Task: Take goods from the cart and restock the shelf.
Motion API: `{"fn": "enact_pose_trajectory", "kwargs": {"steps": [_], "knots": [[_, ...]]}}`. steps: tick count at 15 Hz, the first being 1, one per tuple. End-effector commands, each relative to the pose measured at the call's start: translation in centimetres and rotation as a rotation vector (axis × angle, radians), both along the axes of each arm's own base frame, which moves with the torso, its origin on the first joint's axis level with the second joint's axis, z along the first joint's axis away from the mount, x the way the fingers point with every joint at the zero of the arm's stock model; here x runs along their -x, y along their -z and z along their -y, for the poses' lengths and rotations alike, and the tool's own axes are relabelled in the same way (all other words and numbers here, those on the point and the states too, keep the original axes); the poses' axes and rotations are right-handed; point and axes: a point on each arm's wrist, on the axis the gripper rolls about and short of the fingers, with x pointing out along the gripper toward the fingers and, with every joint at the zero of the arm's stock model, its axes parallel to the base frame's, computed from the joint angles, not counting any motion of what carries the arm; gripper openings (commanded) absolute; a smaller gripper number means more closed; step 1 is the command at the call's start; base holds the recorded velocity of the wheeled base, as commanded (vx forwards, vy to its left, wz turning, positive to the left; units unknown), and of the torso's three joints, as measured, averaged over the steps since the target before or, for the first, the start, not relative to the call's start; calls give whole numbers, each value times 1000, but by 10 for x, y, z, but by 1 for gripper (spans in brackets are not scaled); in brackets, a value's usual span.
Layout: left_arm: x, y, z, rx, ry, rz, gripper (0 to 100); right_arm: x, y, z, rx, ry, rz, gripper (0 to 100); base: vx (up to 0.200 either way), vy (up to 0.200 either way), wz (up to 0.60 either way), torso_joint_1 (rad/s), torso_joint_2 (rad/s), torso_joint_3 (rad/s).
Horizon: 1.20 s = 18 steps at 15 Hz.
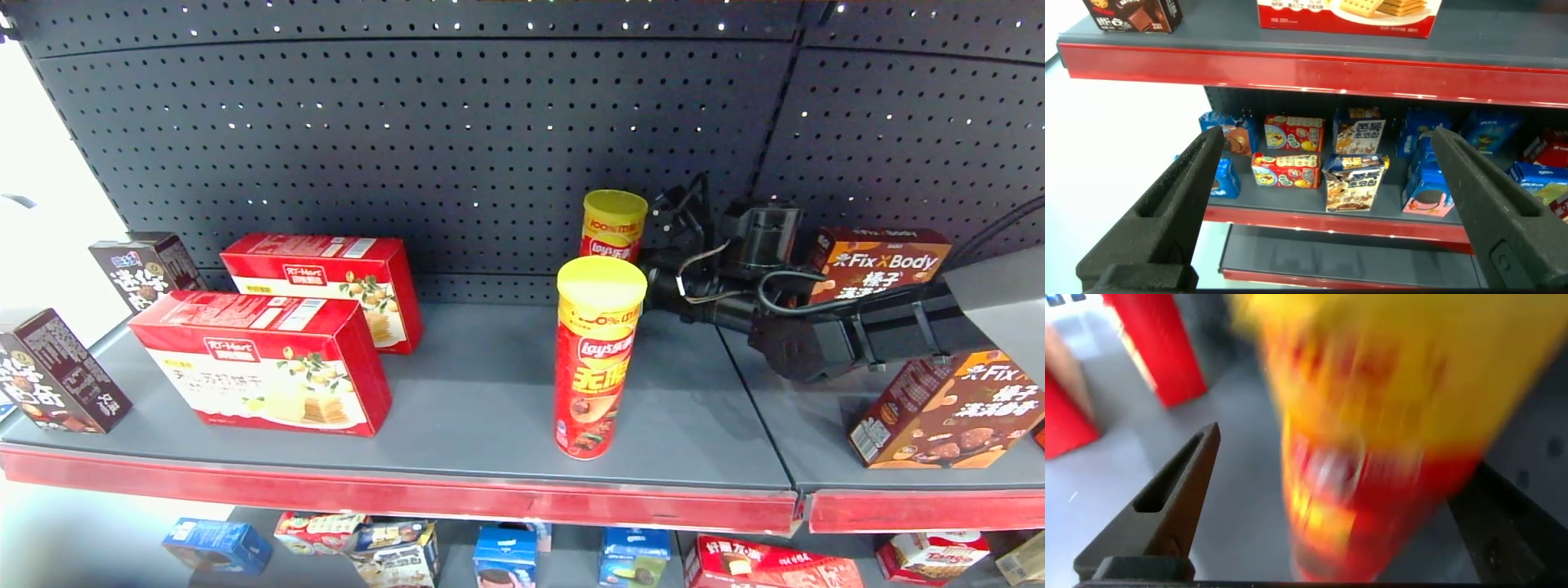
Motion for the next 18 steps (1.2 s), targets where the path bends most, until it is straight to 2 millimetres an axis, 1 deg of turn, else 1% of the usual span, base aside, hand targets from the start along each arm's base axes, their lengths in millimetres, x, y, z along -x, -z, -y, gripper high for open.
{"fn": "enact_pose_trajectory", "kwargs": {"steps": [1, 2, 3, 7, 12, 13, 14, 15, 16, 17, 18], "knots": [[0, 0, 0, 0, 0, -1, 100, 20, -12, 11, 2, 4, 1, 100, 0, 0, 0, 0, 0, 0], [0, 0, 0, 0, 0, -1, 100, 21, -12, 12, 3, 4, 2, 100, 0, 0, 0, 0, 0, 0], [0, 0, 0, 0, 0, -1, 100, 27, -15, 22, 24, 20, 20, 100, 0, 0, 0, 0, 0, 0], [0, 0, 0, 0, 0, -1, 100, 48, -20, 40, 39, 41, 11, 100, 0, 0, 0, 0, 0, 0], [0, 0, 0, 0, 0, -1, 100, 77, -34, 58, 32, 65, 27, 100, 0, 0, 0, 0, 0, 0], [0, 0, 0, 0, 0, -1, 100, 79, -35, 59, 32, 71, 29, 100, 0, 0, 0, 0, 0, 0], [0, 0, 0, 0, 1, -1, 100, 87, -42, 66, 28, 86, 38, 100, 0, 0, 0, 0, 0, 0], [0, 0, 0, 0, 0, -1, 100, 89, -43, 69, 30, 94, 34, 100, 0, 0, 0, 0, 0, 0], [0, 0, 0, 0, 0, -1, 100, 100, -52, 76, 38, 106, 15, 100, 0, 0, 0, 0, 0, 0], [0, 0, 0, 0, 0, -1, 100, 106, -58, 81, 40, 113, 10, 100, 0, 0, 0, 0, 0, 0], [0, 0, 0, 0, 0, -1, 100, 109, -60, 83, 39, 116, 11, 100, 0, 0, 0, 0, 0, 0]]}}
